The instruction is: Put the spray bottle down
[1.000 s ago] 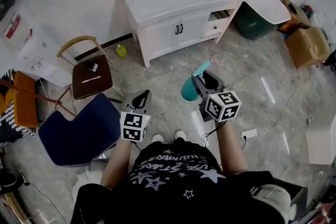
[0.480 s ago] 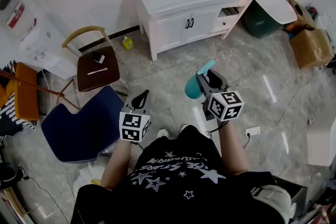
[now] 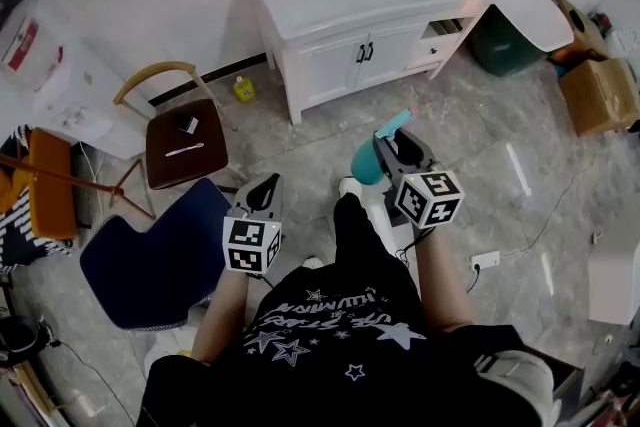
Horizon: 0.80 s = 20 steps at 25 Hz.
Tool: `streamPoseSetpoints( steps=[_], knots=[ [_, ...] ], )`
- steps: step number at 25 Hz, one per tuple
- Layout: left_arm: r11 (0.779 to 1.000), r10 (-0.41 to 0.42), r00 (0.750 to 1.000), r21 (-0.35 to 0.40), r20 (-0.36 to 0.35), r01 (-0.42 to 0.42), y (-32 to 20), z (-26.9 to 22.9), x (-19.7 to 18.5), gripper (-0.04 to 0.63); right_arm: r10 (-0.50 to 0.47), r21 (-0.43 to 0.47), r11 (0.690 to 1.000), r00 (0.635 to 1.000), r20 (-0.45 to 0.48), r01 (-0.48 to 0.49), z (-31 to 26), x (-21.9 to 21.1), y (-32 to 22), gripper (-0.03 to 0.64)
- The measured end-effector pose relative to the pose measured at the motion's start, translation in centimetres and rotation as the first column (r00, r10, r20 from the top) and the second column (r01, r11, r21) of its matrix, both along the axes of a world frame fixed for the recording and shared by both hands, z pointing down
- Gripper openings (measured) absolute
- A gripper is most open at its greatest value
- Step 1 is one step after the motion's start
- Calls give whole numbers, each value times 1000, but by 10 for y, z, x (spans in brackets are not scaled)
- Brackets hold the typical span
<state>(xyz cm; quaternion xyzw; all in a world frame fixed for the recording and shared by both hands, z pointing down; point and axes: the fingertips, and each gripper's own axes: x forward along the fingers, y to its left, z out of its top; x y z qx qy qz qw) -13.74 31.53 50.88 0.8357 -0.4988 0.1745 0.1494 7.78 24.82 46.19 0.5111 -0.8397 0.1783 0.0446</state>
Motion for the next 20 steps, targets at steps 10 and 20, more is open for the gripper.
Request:
streamPoseSetpoints(
  steps=[10,20],
  knots=[
    [997,-78,996,14,49,78,-170,-6,37,15,-92,28,995,995,34,91,-4,30,-195,152],
    [987,-157,986,26,61,156,-300,-18,88,15,-161,15,987,986,48,161,-4,73,-334,152]
  ],
)
